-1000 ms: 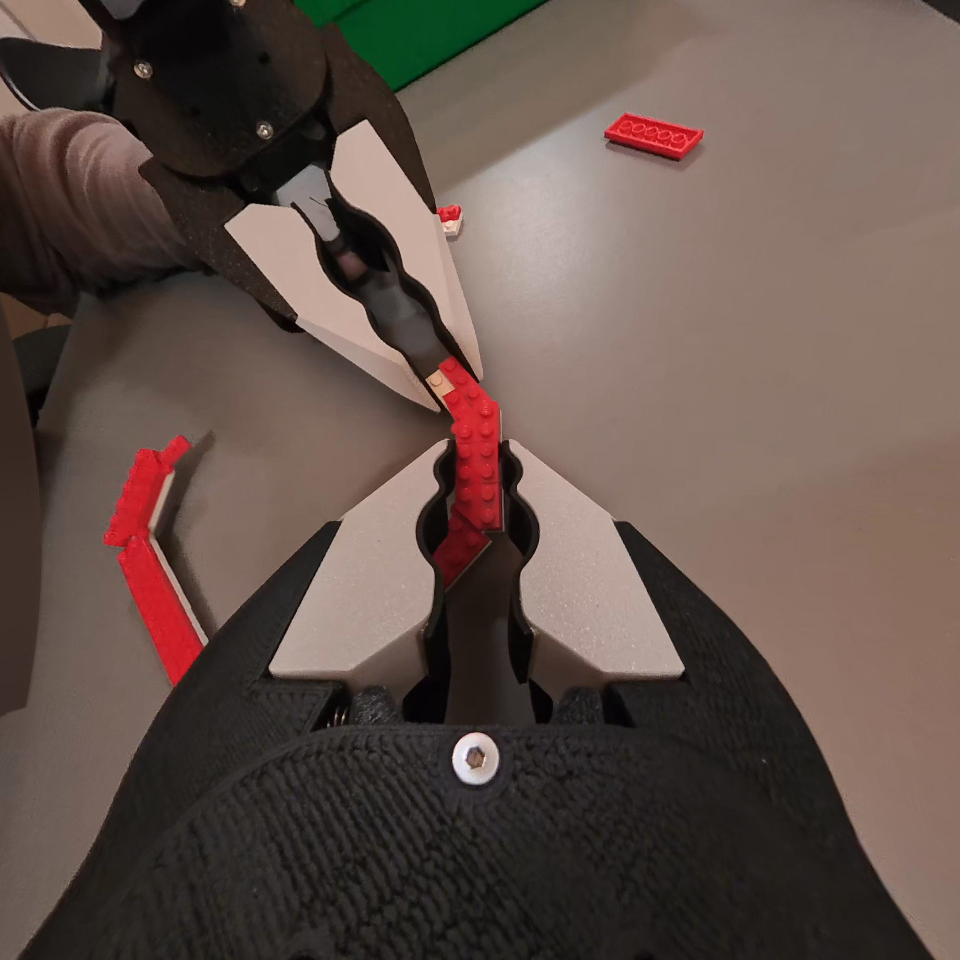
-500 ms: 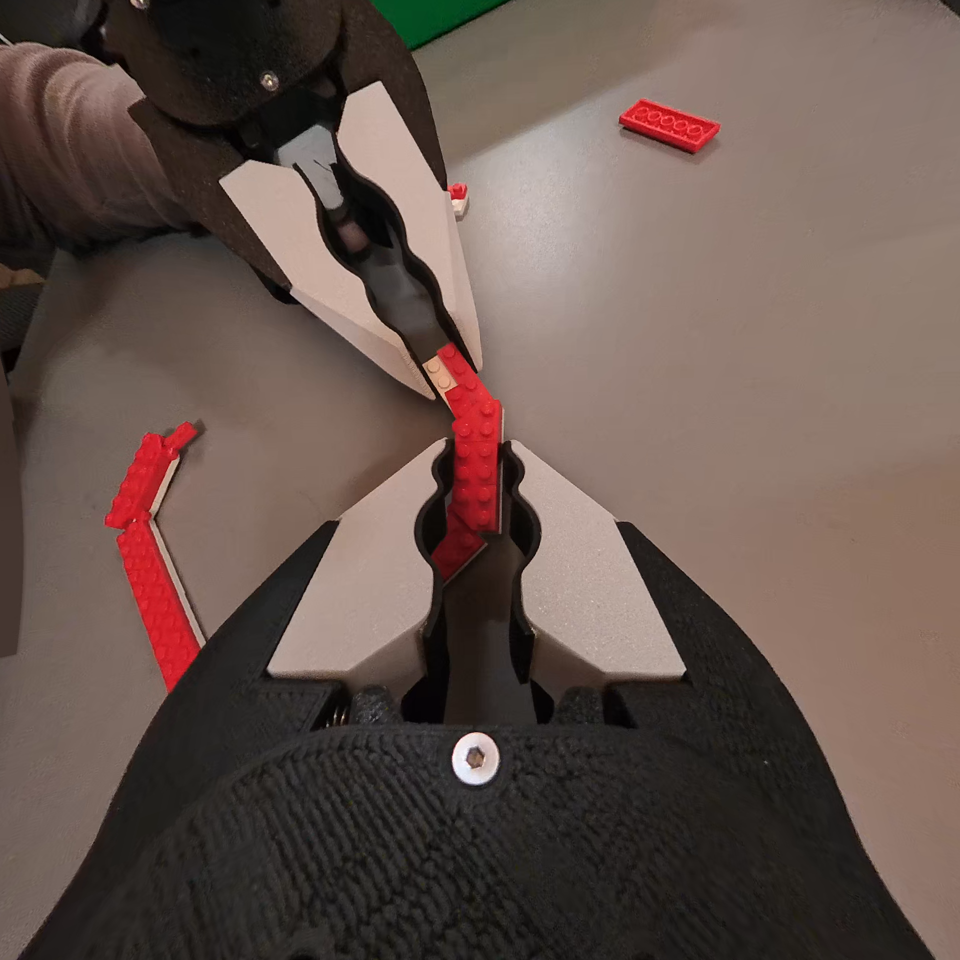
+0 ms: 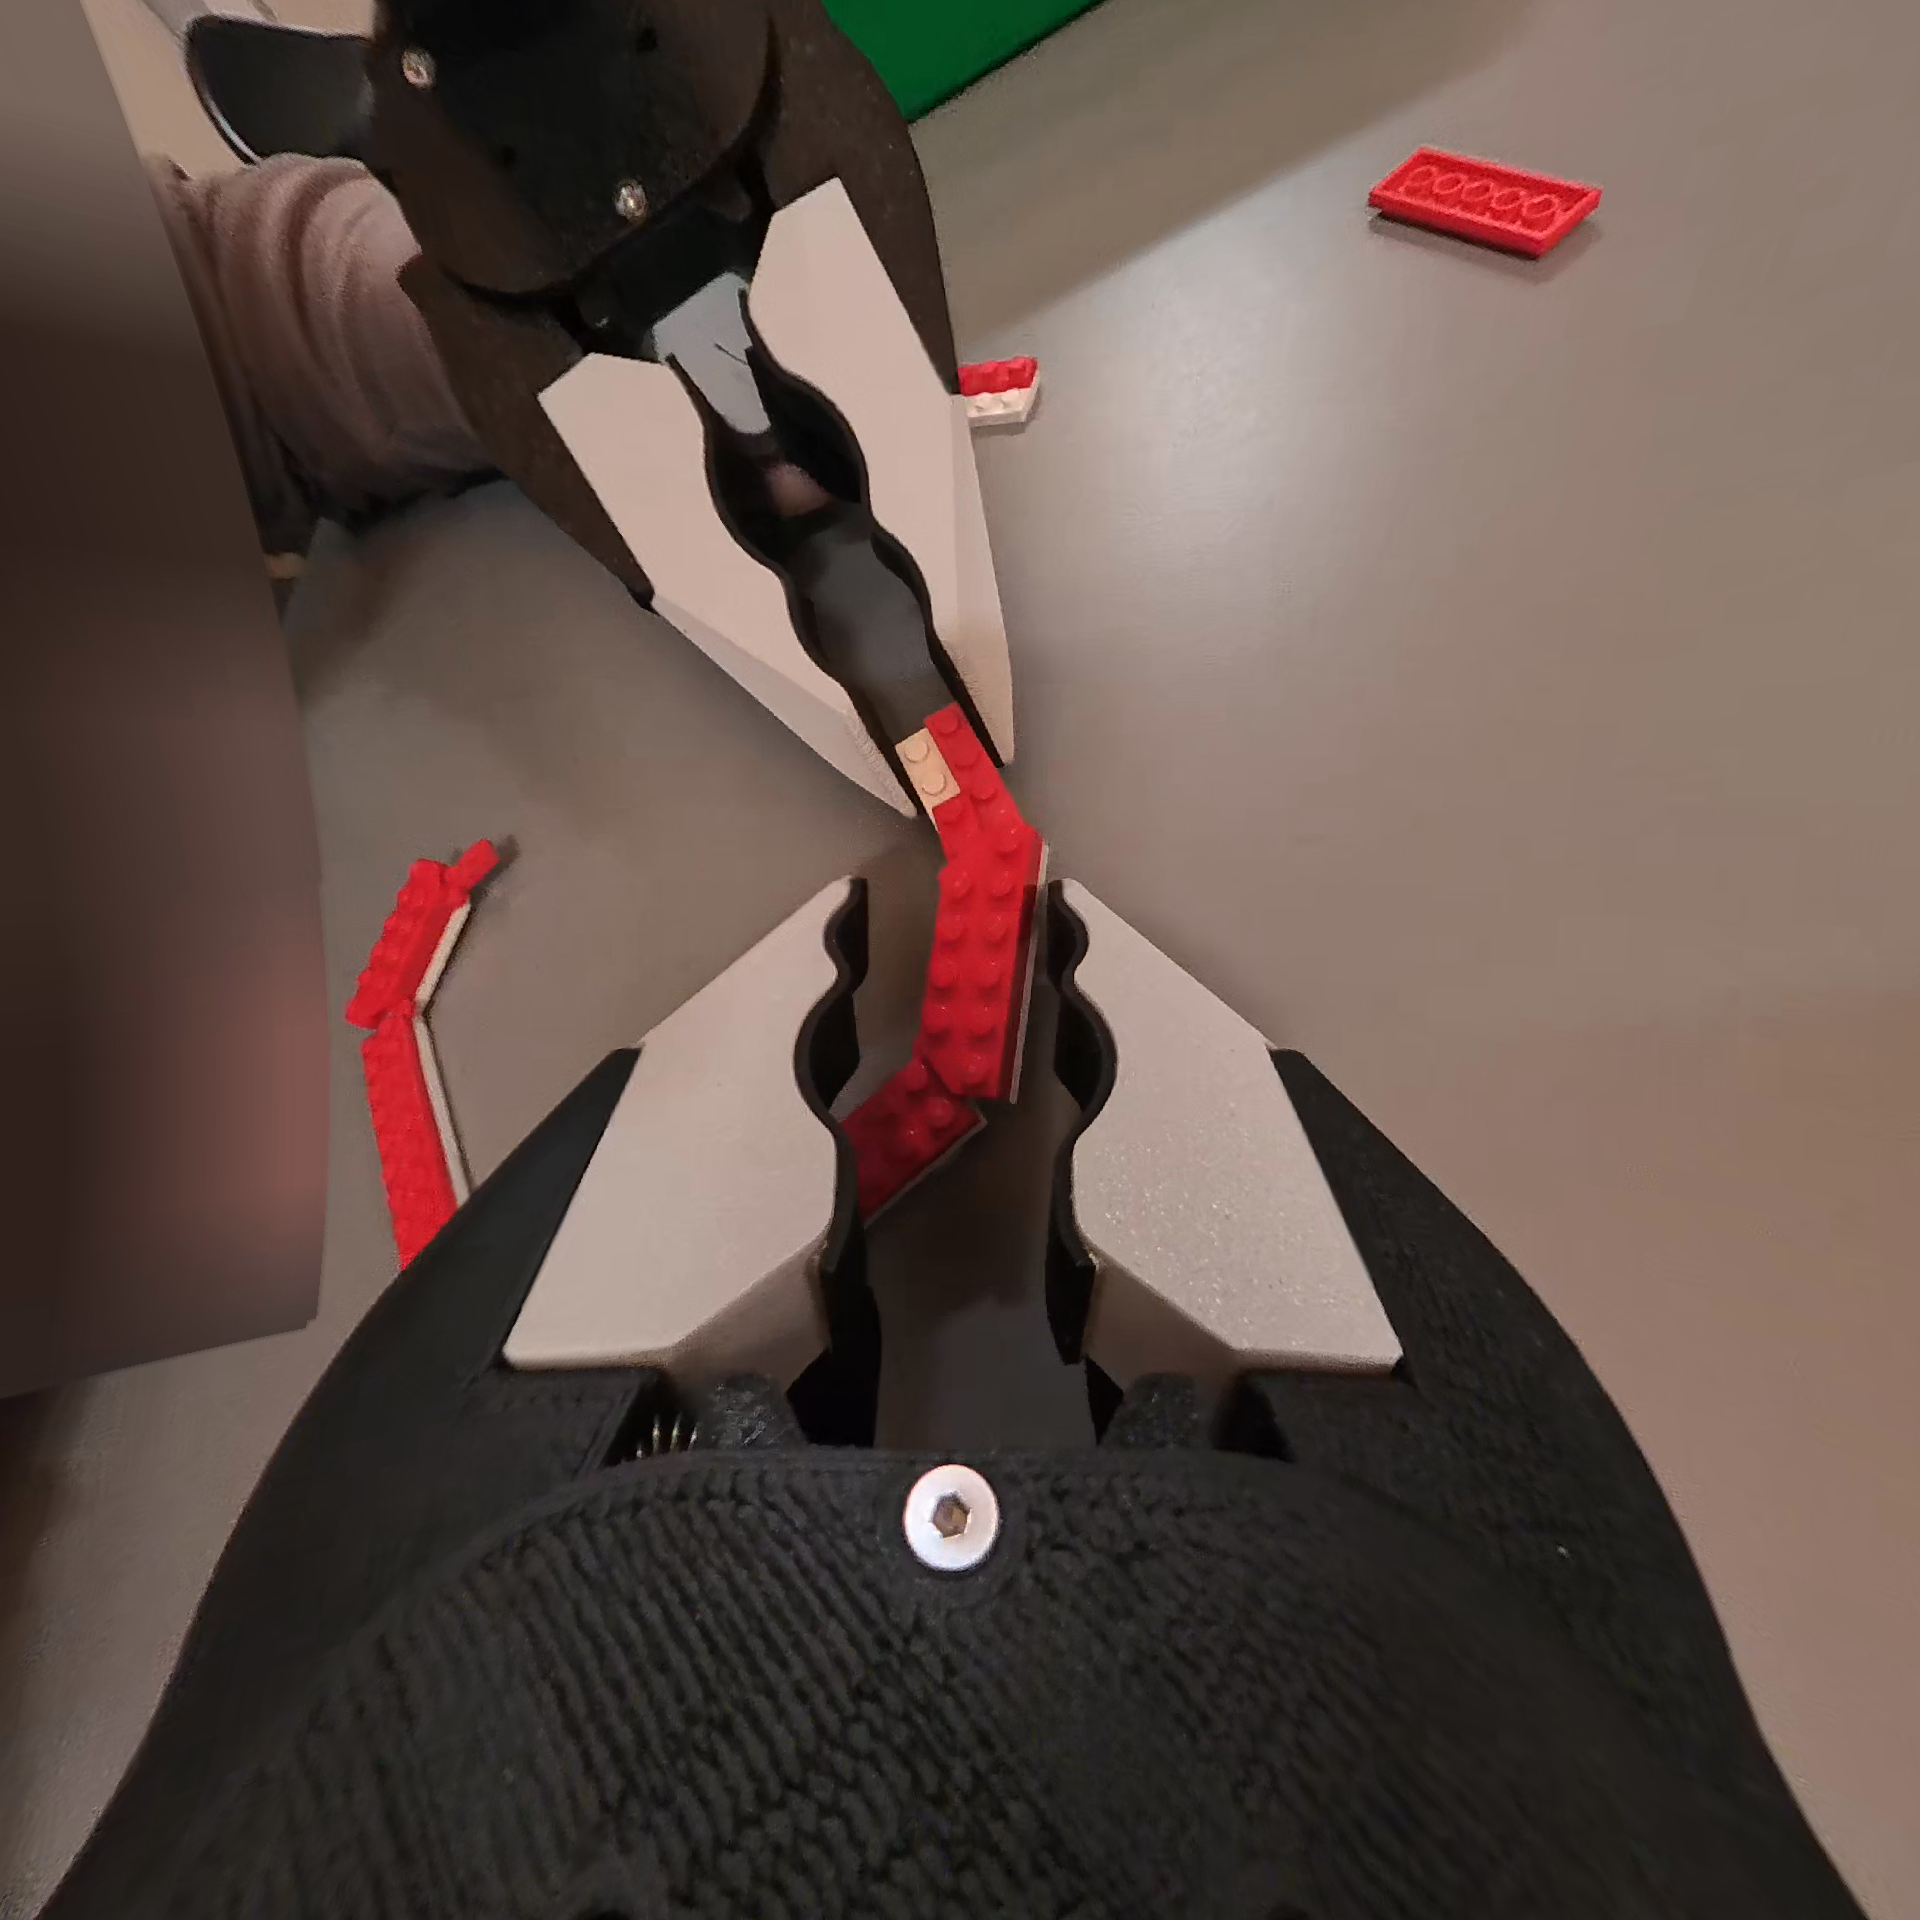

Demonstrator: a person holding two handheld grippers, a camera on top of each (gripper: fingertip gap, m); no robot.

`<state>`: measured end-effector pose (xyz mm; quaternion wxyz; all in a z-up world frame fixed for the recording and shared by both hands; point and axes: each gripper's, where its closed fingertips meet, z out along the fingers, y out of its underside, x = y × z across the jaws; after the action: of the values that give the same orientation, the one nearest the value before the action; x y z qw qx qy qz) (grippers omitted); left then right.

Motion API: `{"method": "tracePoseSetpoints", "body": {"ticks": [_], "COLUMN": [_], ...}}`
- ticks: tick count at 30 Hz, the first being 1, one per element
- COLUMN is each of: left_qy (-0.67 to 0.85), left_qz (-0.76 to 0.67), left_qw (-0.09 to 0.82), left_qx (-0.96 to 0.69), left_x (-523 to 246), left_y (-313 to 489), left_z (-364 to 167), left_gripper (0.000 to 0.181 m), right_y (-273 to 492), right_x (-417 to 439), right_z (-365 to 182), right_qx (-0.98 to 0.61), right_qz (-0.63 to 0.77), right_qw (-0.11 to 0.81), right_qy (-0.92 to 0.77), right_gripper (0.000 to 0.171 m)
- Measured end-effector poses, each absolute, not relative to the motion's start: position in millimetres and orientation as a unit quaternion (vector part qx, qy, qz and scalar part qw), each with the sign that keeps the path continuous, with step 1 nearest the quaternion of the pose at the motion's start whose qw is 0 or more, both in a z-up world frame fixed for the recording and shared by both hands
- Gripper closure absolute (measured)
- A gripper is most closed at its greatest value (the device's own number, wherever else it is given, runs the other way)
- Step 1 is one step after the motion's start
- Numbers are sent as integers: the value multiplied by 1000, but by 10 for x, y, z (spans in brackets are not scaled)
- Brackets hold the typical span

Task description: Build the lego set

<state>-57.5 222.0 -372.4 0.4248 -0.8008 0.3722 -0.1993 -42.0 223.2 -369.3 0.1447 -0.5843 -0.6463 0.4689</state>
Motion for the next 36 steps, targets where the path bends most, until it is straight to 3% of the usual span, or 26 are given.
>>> {"method": "tracePoseSetpoints", "body": {"ticks": [7, 13, 36], "left_qy": [388, 392, 457], "left_qz": [-201, -199, -179], "left_qw": [429, 434, 494], "left_qx": [-791, -786, -718], "left_x": [-536, -524, -357], "left_y": [2205, 2210, 2105], "left_z": [-3711, -3697, -3552], "left_gripper": [166, 166, 167], "right_y": [2237, 2256, 2145], "right_x": [-391, -337, -272], "right_z": [-3612, -3630, -3502], "right_qx": [-559, -538, -542], "right_qz": [536, 539, 586], "right_qw": [34, -36, -25], "right_qy": [-632, -647, -602], "right_gripper": [134, 148, 158]}}
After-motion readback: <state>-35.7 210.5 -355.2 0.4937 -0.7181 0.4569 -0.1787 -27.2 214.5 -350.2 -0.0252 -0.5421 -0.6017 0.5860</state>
